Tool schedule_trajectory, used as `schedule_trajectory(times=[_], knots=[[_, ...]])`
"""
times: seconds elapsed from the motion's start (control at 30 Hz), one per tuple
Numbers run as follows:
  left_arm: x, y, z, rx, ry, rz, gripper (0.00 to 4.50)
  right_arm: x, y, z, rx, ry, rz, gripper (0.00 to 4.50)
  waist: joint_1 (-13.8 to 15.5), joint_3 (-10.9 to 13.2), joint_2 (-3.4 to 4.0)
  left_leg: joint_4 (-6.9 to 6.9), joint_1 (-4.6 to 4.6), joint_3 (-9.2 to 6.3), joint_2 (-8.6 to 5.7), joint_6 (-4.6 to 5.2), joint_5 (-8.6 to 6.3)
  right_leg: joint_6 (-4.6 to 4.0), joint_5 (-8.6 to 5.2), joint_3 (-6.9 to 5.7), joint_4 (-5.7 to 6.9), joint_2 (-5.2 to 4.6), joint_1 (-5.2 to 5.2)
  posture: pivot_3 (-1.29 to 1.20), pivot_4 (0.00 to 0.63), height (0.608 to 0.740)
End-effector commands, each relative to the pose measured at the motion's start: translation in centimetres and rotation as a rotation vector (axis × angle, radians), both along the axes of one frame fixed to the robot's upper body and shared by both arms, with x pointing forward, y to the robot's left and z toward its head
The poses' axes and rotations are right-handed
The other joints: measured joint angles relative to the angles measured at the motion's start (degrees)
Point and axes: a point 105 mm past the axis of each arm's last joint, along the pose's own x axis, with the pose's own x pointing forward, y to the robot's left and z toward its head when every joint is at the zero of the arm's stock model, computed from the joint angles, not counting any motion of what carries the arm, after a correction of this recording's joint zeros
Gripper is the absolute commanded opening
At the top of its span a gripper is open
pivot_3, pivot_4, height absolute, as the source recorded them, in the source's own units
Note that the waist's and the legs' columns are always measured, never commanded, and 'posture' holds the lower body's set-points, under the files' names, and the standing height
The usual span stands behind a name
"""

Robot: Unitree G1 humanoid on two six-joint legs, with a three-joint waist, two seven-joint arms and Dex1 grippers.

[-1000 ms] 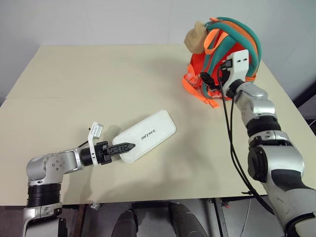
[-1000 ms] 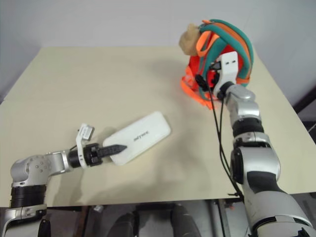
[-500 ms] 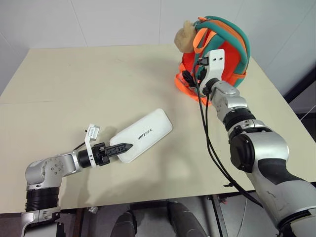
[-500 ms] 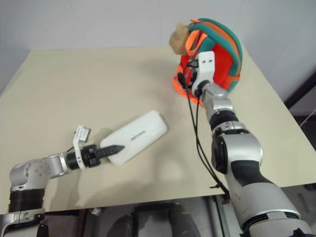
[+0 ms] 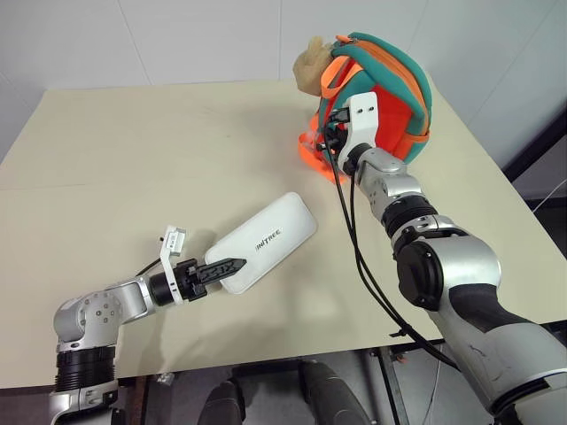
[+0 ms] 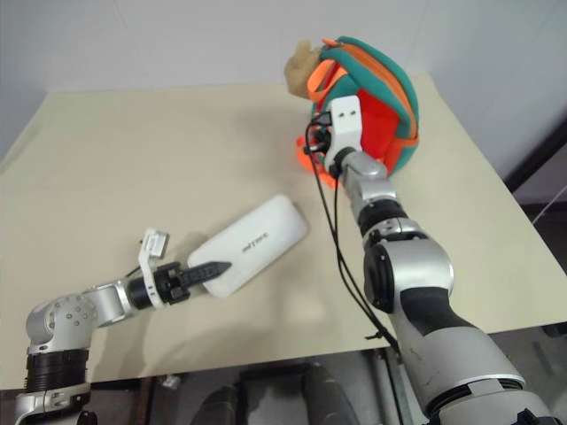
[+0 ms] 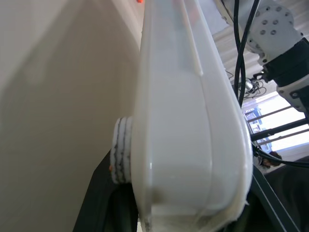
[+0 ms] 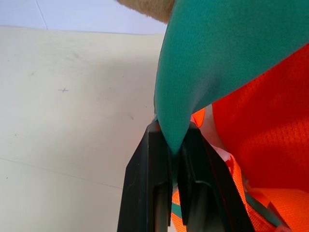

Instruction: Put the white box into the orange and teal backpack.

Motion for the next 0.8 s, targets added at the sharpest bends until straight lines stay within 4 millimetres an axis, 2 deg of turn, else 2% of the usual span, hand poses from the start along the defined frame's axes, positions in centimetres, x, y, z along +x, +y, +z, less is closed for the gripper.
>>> schedule_trajectory(times=[0.03, 0.2, 0.4, 0.47, 0.57, 0.8], knots=[[-0.3, -0.4, 1.6, -0.034, -0.053, -0.015, 1.43, -0.2, 0.1, 1.7, 0.050, -0.067, 0.030, 0.02, 0.0, 0.0, 0.00, 0.00, 0.00, 0.00, 0.00, 0.00, 0.00, 0.00, 0.00, 0.00, 0.00, 0.00, 0.00, 0.00, 0.150, 0.740], [-0.1, -0.4, 1.8, -0.028, -0.050, -0.015, 1.43, -0.6, -0.8, 2.3, 0.115, -0.089, 0.113, 0.02, 0.0, 0.0, 0.00, 0.00, 0.00, 0.00, 0.00, 0.00, 0.00, 0.00, 0.00, 0.00, -0.01, 0.01, 0.00, 0.00, 0.150, 0.740], [0.5, 0.7, 2.1, -0.001, -0.071, 0.002, 1.43, -3.3, -1.8, 2.9, 0.149, -0.102, 0.449, 0.02, 0.1, 0.0, 0.00, -0.02, -0.01, -0.02, 0.00, 0.00, 0.00, 0.00, 0.00, -0.04, -0.05, 0.01, 0.03, 0.00, 0.150, 0.740], [0.6, 1.5, 2.1, 0.018, -0.082, 0.010, 1.43, -5.2, -1.9, 3.2, 0.159, -0.078, 0.594, 0.02, 0.2, 0.0, 0.00, -0.05, -0.03, -0.05, 0.00, -0.01, 0.00, 0.00, -0.01, -0.09, -0.06, 0.01, 0.02, 0.00, 0.150, 0.740], [0.8, 3.1, 2.1, 0.057, -0.112, 0.023, 1.43, -10.0, -1.8, 4.3, 0.166, -0.036, 0.827, 0.02, 0.4, 0.0, 0.05, -0.10, -0.03, -0.13, 0.04, -0.04, 0.01, -0.03, -0.02, -0.16, 0.00, 0.02, 0.01, 0.00, 0.150, 0.740], [0.9, 6.1, 2.7, 0.110, -0.186, 0.066, 1.43, -19.4, -2.3, 5.5, 0.159, 0.168, 1.168, 0.02, 1.5, 0.1, 0.09, -0.25, -0.02, -0.18, 0.05, -0.07, 0.03, -0.25, -0.15, -0.22, 0.05, 0.03, -0.13, 0.00, 0.150, 0.740]])
